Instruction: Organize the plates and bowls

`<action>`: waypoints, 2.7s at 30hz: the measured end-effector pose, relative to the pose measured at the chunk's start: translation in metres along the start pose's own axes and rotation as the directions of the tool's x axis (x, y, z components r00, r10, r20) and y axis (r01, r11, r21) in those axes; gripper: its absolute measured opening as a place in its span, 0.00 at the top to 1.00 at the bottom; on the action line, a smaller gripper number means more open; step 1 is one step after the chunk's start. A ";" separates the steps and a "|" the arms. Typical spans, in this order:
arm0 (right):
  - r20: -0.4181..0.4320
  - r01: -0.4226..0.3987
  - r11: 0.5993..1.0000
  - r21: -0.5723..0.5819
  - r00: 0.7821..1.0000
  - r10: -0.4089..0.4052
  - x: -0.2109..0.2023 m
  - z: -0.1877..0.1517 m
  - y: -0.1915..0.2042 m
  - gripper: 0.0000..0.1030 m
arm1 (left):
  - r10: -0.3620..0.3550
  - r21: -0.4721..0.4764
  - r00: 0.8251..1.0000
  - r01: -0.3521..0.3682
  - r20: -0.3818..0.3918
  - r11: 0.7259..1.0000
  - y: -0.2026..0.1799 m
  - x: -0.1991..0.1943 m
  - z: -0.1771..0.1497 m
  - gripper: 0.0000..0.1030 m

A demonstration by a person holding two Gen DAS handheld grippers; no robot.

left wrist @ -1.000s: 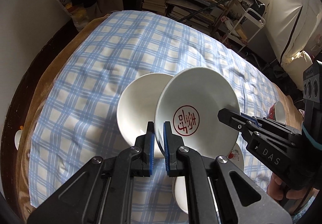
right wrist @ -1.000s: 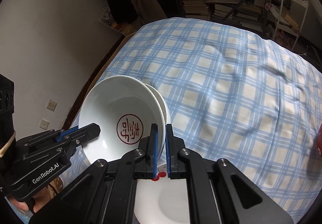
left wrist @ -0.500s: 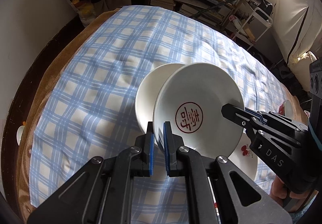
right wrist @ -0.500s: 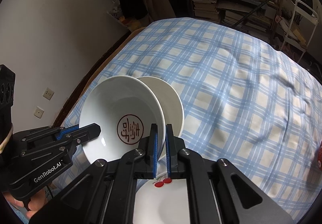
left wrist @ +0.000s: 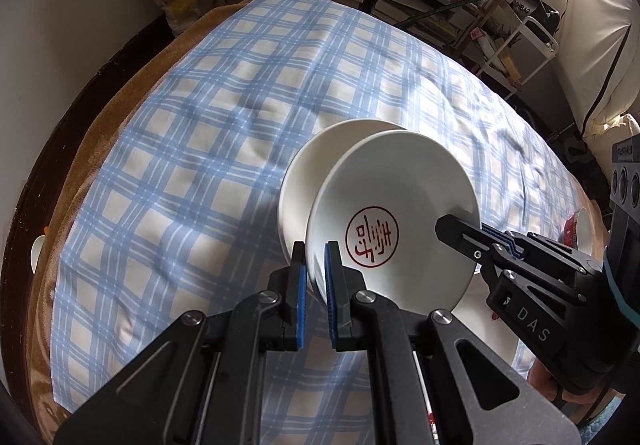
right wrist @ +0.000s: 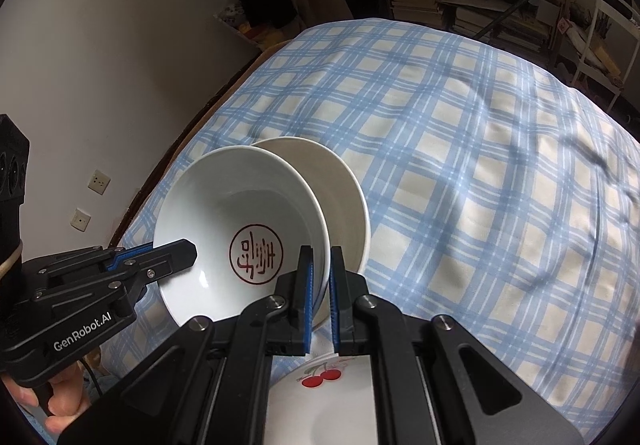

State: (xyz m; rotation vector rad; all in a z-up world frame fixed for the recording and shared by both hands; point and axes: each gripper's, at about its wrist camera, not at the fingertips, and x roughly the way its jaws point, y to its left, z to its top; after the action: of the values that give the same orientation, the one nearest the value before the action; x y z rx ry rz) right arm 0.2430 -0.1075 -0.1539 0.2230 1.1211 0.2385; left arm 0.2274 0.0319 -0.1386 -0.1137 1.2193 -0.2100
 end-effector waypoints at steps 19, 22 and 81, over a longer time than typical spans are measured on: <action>0.008 0.020 1.000 0.002 1.000 -0.020 0.011 0.001 -0.006 0.92 | 0.006 0.009 1.000 -0.006 -0.026 1.000 -0.002 0.013 0.003 0.92; 0.010 0.034 0.999 -0.006 0.999 -0.034 0.012 0.000 -0.005 0.92 | 0.006 0.012 1.000 -0.006 -0.030 1.000 -0.003 0.015 0.003 0.92; -0.031 0.034 0.999 0.022 0.999 -0.033 0.018 0.003 -0.009 0.81 | 0.106 0.138 0.994 -0.106 0.009 0.985 -0.020 0.018 0.011 0.89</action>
State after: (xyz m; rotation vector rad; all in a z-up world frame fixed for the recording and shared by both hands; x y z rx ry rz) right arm 0.2541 -0.1111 -0.1710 0.2207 1.1574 0.2001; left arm 0.2420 0.0085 -0.1478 0.0716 1.2021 -0.2011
